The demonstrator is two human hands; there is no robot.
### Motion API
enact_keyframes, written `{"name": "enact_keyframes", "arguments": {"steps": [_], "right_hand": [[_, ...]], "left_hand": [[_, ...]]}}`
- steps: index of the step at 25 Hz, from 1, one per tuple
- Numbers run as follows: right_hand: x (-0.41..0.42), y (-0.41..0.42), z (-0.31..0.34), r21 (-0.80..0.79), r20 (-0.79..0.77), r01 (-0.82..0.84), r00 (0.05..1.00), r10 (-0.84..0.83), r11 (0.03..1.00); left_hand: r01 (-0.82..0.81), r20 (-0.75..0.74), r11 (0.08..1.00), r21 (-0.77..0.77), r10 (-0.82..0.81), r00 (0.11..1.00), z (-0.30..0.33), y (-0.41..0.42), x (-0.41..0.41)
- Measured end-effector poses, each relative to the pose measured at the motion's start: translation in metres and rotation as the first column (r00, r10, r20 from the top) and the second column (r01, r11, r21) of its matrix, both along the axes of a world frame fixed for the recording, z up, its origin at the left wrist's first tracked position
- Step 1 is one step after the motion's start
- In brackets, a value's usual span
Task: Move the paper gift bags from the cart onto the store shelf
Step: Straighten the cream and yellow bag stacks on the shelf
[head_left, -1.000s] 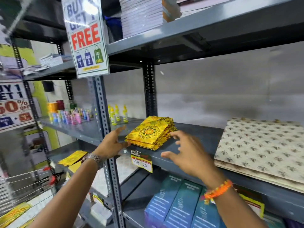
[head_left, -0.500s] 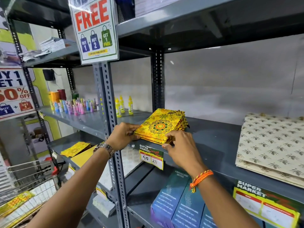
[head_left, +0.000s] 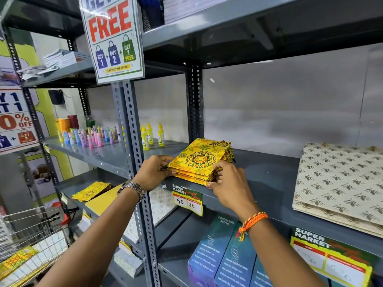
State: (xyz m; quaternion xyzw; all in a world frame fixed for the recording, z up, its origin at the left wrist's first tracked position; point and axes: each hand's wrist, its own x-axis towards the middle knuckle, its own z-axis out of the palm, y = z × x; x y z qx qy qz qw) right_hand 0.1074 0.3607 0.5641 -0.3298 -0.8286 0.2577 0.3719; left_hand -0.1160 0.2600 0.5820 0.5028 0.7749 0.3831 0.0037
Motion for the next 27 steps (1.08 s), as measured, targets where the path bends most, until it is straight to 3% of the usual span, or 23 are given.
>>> {"name": "enact_keyframes", "arguments": {"steps": [6, 15, 23, 27], "right_hand": [[0.007, -0.001, 0.002, -0.093, -0.091, -0.089, 0.993, 0.081, 0.992], [0.011, -0.005, 0.000, -0.057, -0.108, -0.117, 0.988, 0.111, 0.992], [0.013, -0.004, 0.002, -0.106, -0.126, -0.124, 0.986, 0.111, 0.987], [0.017, -0.007, 0.005, -0.058, -0.078, -0.112, 0.991, 0.107, 0.992]], "left_hand": [[0.040, 0.093, 0.996, 0.074, -0.047, 0.995, -0.002, -0.008, 0.006], [0.071, 0.091, 0.994, 0.080, -0.078, 0.993, -0.002, -0.014, 0.012], [-0.042, 0.078, 0.999, 0.008, 0.042, 0.996, -0.002, -0.013, 0.018], [-0.118, 0.075, 0.993, -0.023, 0.119, 0.990, 0.001, -0.012, 0.027]]}}
